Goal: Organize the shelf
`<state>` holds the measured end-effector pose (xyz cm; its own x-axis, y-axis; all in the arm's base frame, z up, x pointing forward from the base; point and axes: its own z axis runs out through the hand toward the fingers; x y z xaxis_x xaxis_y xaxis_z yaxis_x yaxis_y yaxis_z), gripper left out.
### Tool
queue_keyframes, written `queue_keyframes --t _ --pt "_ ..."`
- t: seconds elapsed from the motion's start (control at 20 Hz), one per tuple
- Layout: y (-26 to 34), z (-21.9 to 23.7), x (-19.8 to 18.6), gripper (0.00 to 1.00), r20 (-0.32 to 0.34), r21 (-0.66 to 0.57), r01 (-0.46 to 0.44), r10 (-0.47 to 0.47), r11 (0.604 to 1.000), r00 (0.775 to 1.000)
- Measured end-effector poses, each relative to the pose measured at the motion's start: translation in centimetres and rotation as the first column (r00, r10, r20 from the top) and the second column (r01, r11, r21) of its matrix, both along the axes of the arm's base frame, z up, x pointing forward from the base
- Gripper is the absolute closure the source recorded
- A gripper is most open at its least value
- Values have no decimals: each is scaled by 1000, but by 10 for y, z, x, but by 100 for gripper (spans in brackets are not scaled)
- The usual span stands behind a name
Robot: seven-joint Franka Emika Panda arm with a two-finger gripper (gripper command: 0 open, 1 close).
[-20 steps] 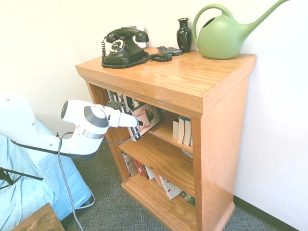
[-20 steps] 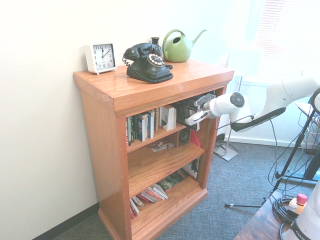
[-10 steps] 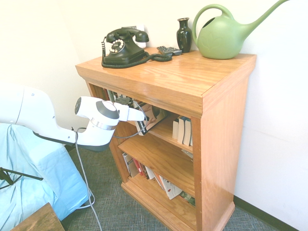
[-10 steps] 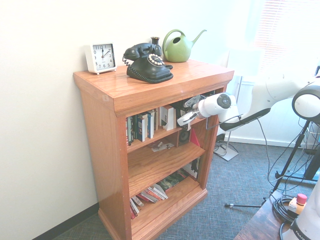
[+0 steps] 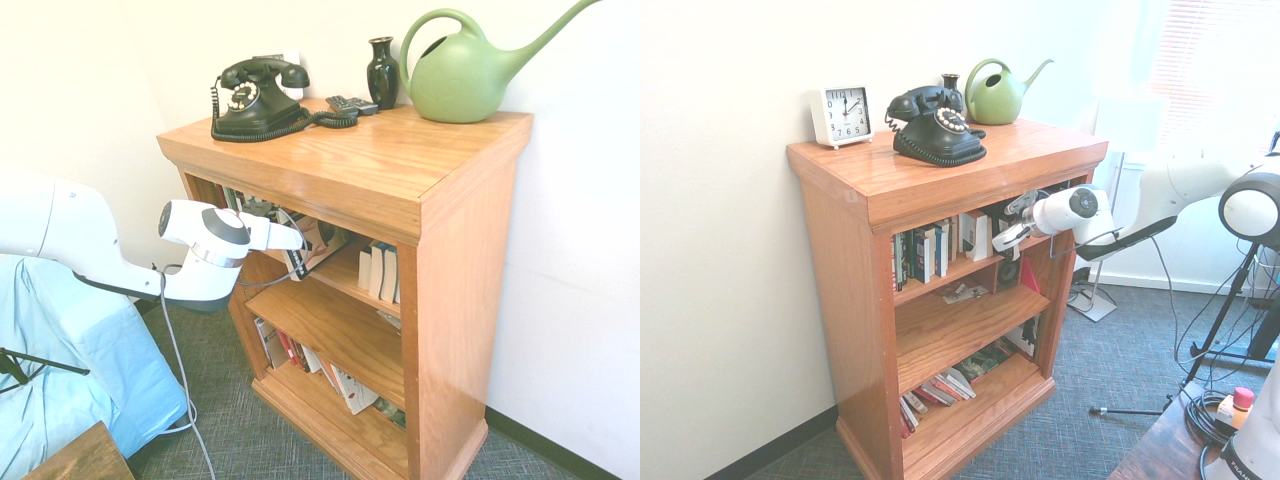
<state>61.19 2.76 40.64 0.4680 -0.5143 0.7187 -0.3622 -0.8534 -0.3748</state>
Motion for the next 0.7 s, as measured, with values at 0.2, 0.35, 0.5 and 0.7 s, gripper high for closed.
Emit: queue_keyframes --t 0.2,0.35,0.5,0.7 --pt "2 1 2 0 2 -5 -7 7 1000 1000" --pt "2 2 -1 0 3 -8 -17 17 1000 1000" --pt "3 3 -15 0 -8 -10 -38 38 999 999" --pt "1 11 -49 0 -15 -12 -73 72 997 997"
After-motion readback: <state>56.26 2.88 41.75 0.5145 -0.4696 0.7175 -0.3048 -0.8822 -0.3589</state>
